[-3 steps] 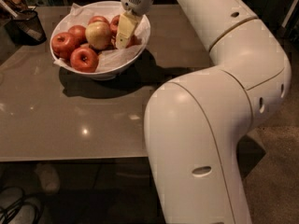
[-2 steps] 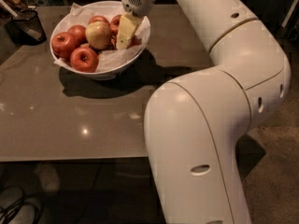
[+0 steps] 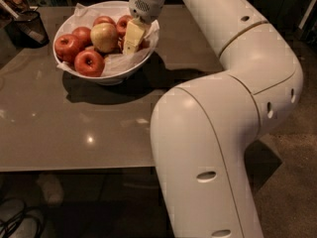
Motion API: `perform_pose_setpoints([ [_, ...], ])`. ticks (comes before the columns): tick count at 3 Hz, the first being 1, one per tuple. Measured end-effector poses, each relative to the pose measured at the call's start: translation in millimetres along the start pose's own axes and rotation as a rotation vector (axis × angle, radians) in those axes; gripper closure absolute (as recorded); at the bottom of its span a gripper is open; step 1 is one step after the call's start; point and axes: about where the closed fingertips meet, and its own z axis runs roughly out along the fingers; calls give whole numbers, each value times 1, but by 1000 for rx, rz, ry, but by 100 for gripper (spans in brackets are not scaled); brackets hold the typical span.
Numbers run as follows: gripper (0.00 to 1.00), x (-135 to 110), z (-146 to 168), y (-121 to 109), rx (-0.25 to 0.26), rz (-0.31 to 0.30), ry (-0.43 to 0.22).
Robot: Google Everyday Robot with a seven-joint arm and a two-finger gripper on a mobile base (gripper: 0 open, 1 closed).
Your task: Pick apple from white bowl
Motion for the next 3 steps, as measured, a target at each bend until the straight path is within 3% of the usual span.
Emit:
perform_pose_setpoints([
  [2,26,-4,10,-1,-24,-6,-2],
  [3,44,-8,14,-3,-25,-22,-5],
])
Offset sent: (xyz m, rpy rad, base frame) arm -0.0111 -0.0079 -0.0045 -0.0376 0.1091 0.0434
